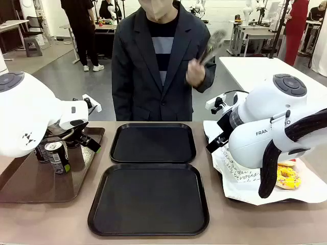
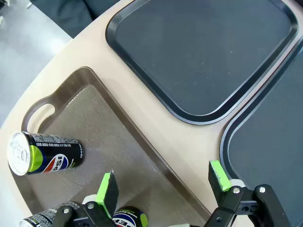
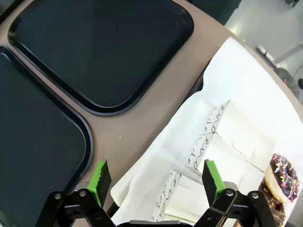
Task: Set up donuts and drinks on trays.
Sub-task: Pick up one Pepsi coke and place it on the Flat Tray.
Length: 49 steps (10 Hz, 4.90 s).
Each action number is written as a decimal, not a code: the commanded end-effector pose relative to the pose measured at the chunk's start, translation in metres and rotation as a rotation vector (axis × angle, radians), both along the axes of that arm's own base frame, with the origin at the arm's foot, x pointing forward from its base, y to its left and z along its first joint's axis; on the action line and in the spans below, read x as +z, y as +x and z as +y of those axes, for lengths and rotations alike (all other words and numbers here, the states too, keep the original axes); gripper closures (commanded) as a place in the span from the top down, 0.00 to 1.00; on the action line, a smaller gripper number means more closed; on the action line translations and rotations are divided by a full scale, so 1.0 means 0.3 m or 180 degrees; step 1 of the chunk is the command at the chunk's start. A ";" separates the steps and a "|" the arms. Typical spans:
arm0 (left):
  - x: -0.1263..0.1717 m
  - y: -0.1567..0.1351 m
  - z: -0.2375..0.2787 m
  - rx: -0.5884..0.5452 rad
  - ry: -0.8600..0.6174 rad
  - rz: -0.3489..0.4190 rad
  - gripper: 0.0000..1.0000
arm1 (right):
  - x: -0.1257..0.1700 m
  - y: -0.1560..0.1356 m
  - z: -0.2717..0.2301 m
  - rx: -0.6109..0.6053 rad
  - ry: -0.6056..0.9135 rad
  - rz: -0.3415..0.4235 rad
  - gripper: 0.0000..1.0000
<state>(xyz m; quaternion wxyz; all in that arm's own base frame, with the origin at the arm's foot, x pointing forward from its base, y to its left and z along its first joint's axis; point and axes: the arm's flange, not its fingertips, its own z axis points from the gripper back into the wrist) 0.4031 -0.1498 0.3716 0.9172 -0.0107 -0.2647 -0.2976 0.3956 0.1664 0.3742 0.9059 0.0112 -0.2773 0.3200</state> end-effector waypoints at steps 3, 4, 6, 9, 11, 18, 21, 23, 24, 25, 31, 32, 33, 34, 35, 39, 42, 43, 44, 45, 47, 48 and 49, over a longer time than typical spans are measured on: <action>0.000 0.000 0.000 -0.0001 0.0000 -0.0001 1.00 | 0.000 0.000 0.000 0.0000 0.0000 0.0000 1.00; 0.000 0.000 0.000 -0.0001 0.0000 -0.0001 1.00 | 0.000 0.000 0.000 0.0000 0.0000 0.0000 1.00; 0.000 0.000 0.000 -0.0001 0.0000 -0.0001 1.00 | 0.000 0.000 0.000 0.0000 0.0000 0.0000 1.00; 0.000 0.000 0.000 -0.0001 0.0000 -0.0001 1.00 | 0.000 0.000 0.000 0.0000 0.0000 0.0000 1.00; 0.000 0.000 0.000 -0.0001 0.0000 -0.0001 1.00 | 0.000 0.000 0.000 0.0000 0.0000 0.0000 1.00; 0.187 -0.280 0.146 -0.0296 0.0227 0.0306 1.00 | 0.093 -0.363 -0.065 0.0116 -0.0199 0.0111 1.00; 0.217 -0.487 0.255 -0.0646 0.0267 0.0811 1.00 | 0.062 -0.663 -0.168 0.0154 -0.0296 0.0722 1.00; 0.210 -0.531 0.263 -0.0555 0.0378 0.0686 1.00 | 0.027 -0.700 -0.205 0.0186 -0.0498 0.0664 1.00; 0.368 -0.297 0.182 -0.0591 0.0319 0.0835 1.00 | 0.290 -0.296 0.025 0.0190 -0.0417 0.0704 1.00; 0.368 -0.297 0.182 -0.0591 0.0319 0.0835 1.00 | 0.290 -0.296 0.025 0.0190 -0.0417 0.0704 1.00; 0.399 -0.239 0.405 -0.0293 -0.2188 0.1567 1.00 | 0.239 -0.294 -0.458 0.0147 0.2523 0.1158 1.00; 0.407 -0.227 0.485 -0.0296 -0.2766 0.1614 1.00 | 0.208 -0.311 -0.558 0.0115 0.2880 0.1191 1.00; 0.406 -0.217 0.568 -0.0172 -0.3245 0.1596 1.00 | 0.169 -0.325 -0.637 0.0032 0.3206 0.1341 1.00; 0.389 -0.215 0.642 -0.0032 -0.3477 0.1583 1.00 | 0.125 -0.343 -0.714 0.0006 0.3413 0.1503 1.00; 0.367 -0.221 0.703 0.0150 -0.3595 0.1552 1.00 | 0.085 -0.364 -0.782 -0.0058 0.3587 0.1577 1.00; 0.297 -0.282 0.929 0.0625 -0.3767 0.1538 1.00 | -0.035 -0.537 -1.053 -0.0565 0.4066 0.1568 1.00; 0.290 -0.363 1.030 0.0890 -0.3690 0.1437 1.00 | -0.053 -0.650 -1.182 -0.1015 0.4195 0.1519 1.00; 0.295 -0.373 1.047 0.0936 -0.3621 0.1410 1.00 | -0.051 -0.661 -1.203 -0.1092 0.4222 0.1548 1.00; 0.294 -0.370 1.076 0.0962 -0.3547 0.1388 1.00 | -0.038 -0.665 -1.214 -0.1215 0.4213 0.1536 1.00; 0.301 -0.371 1.078 0.0978 -0.3460 0.1375 1.00 | -0.020 -0.664 -1.220 -0.1294 0.4188 0.1505 1.00; 0.294 -0.369 1.077 0.1032 -0.3620 0.1418 1.00 | -0.051 -0.650 -1.294 -0.1190 0.4214 0.1459 1.00; 0.294 -0.369 1.077 0.1032 -0.3620 0.1418 1.00 | -0.051 -0.650 -1.294 -0.1190 0.4214 0.1459 1.00; 0.294 -0.369 1.077 0.1032 -0.3620 0.1418 1.00 | -0.051 -0.650 -1.294 -0.1190 0.4214 0.1459 1.00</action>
